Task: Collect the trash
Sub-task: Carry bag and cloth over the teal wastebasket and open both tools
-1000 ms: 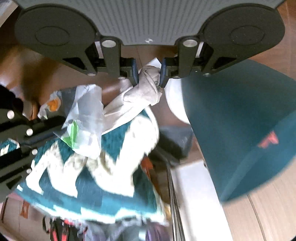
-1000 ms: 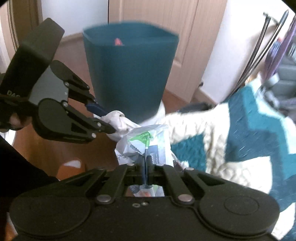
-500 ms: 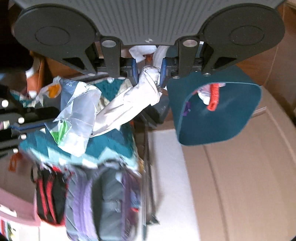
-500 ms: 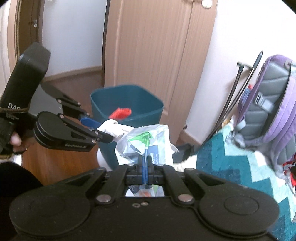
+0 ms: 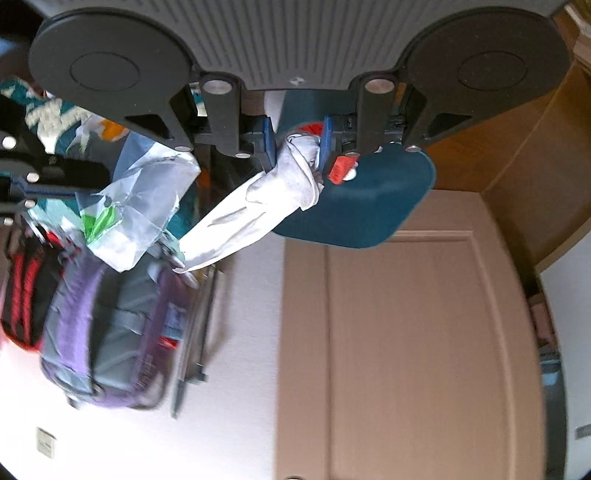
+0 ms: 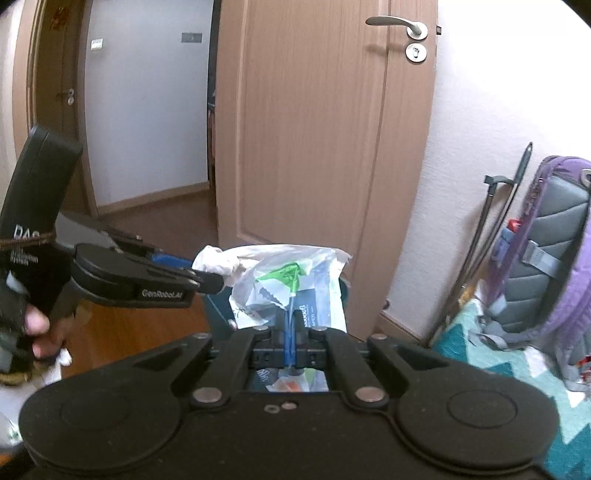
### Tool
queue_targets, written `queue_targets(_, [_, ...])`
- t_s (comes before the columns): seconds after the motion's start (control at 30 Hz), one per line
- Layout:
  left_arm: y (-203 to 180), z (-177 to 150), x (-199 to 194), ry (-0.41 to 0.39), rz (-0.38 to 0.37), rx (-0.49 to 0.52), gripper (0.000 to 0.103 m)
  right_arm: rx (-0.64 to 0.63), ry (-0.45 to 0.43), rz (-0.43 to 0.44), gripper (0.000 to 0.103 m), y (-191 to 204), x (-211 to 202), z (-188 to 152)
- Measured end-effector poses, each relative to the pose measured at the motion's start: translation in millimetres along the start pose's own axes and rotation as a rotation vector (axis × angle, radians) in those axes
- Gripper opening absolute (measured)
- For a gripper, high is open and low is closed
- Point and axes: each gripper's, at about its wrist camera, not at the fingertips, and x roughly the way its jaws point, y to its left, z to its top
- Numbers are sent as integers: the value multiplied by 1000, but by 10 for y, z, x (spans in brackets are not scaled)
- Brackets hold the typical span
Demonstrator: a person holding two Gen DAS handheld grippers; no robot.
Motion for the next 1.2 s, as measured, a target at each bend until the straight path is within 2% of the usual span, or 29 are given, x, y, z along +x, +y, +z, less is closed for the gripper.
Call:
queue_targets(0.2, [327, 162, 217, 16, 36, -79, 24, 50, 10, 35, 0, 75, 428, 254])
queue_targets(0.4, [658, 278, 480, 29, 79, -110, 24, 101, 29, 50, 0, 112, 903, 452])
queue_targets(0.57, [890, 352, 809, 71, 105, -117, 24, 153, 63, 52, 0, 18, 1322, 536])
queue_targets(0.8, [1028, 307, 1372, 171, 128, -93, 24, 220, 152, 25, 0, -86, 1868, 412])
queue_targets(1.07, [936, 130, 1912, 265, 115, -56, 24, 228, 260, 1, 1, -127, 2240, 104])
queue_targets(1.2, [842, 73, 2117, 310, 110, -30, 24, 236, 298, 7, 10, -166, 2356, -1])
